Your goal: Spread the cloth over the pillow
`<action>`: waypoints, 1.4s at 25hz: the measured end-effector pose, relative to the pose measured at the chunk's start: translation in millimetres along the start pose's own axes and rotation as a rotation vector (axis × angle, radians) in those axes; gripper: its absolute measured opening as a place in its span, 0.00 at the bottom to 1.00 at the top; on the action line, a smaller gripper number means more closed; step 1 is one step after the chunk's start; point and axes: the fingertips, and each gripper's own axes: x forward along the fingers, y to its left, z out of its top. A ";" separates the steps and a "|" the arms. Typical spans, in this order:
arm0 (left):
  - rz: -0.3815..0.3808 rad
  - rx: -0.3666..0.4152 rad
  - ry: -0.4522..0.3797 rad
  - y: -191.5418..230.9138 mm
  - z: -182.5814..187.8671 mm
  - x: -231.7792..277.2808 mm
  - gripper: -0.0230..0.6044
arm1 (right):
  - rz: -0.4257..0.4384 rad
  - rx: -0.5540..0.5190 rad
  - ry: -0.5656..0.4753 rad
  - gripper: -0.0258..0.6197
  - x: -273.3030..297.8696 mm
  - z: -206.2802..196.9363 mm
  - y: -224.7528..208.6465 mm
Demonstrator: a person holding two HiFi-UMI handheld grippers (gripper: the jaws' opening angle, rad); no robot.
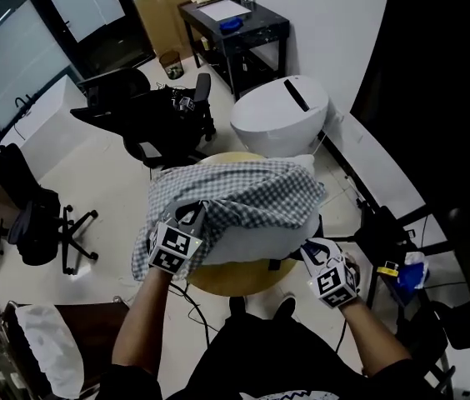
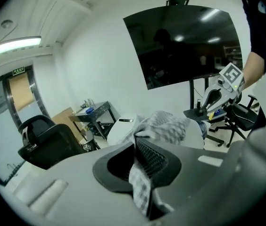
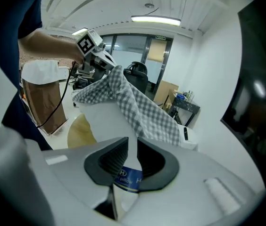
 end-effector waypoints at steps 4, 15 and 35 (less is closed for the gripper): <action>-0.007 -0.094 0.023 33.5 -25.0 12.4 0.04 | -0.013 0.008 0.017 0.15 11.6 2.7 -1.6; -0.149 -0.192 0.165 65.4 -103.7 49.8 0.15 | -0.070 0.061 0.060 0.15 25.7 13.5 8.5; -0.264 0.383 0.117 -51.0 -29.1 2.6 0.33 | -0.011 -0.078 0.124 0.21 66.0 -27.6 -56.6</action>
